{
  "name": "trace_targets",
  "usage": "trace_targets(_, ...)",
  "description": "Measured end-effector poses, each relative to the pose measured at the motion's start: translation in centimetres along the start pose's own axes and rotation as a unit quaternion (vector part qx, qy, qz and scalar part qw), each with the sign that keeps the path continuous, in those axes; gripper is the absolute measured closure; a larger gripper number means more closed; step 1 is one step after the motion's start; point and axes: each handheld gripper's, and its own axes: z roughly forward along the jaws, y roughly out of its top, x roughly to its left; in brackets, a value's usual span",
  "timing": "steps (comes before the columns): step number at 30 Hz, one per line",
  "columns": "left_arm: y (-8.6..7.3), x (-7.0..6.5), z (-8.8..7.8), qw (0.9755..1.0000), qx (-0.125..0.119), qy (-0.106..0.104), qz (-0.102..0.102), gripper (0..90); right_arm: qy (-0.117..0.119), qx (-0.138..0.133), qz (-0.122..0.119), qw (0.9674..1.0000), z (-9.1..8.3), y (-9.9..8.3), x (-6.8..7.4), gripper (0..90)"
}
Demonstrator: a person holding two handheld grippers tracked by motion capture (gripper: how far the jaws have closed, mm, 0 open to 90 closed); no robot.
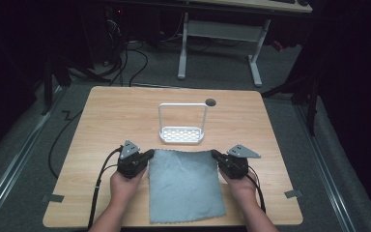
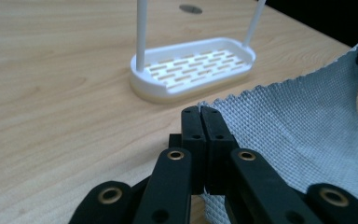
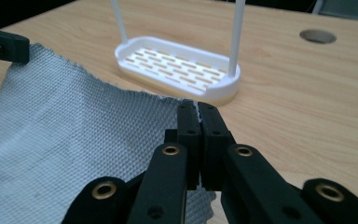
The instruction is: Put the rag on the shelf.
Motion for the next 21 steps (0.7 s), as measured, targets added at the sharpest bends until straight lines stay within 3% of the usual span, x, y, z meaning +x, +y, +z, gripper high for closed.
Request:
trace_targets(12,1.8,-1.2,-2.5,0.9975,-0.068,-0.005,0.016,89.7,0.001,-0.059,-0.014,0.9982,-2.5,1.8,0.9,89.1)
trace_targets(21,3.2,-2.5,-4.3,0.9931,-0.111,-0.005,0.037,89.7,-0.003,-0.099,-0.021,0.9949,-4.2,3.2,1.5,89.1)
